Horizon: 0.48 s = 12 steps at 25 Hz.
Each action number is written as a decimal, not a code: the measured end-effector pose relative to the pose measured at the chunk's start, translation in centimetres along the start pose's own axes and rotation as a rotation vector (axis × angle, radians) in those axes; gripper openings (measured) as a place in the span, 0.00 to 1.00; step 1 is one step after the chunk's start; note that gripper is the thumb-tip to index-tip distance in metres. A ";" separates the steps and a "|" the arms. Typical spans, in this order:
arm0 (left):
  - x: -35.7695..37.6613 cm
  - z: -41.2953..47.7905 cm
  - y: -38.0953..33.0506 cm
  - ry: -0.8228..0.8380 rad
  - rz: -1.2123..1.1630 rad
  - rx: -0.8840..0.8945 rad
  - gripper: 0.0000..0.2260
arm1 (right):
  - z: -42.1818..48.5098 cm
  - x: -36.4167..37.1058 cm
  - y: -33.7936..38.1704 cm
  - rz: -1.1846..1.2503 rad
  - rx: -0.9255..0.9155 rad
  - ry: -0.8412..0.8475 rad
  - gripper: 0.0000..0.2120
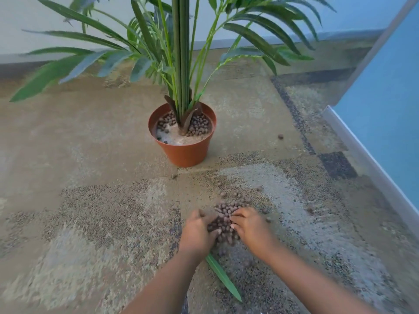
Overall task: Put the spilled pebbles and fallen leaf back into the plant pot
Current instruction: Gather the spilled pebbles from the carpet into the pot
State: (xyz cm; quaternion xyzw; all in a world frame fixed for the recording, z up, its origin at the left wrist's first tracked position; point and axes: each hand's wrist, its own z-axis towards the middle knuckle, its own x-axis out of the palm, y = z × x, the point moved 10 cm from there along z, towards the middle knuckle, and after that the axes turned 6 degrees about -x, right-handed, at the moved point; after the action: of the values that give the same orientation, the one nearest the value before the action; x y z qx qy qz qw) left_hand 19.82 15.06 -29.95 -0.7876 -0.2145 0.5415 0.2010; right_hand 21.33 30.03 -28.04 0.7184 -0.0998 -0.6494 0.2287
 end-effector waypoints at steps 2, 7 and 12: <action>-0.2 -0.2 -1.0 0.000 0.036 0.056 0.18 | 0.0 0.4 1.0 -0.044 -0.049 0.017 0.14; -0.6 -0.7 -1.9 -0.033 0.027 0.118 0.10 | 0.3 0.3 2.6 -0.075 -0.113 0.017 0.13; -0.2 -0.9 -2.7 -0.009 0.087 0.151 0.16 | 1.2 0.9 2.6 -0.089 -0.172 0.088 0.17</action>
State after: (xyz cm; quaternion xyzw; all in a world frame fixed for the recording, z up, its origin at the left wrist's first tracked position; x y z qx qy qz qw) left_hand 20.27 17.12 -27.99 -0.7764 -0.1393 0.5679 0.2353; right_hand 20.70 27.11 -27.71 0.7278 -0.0015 -0.6328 0.2643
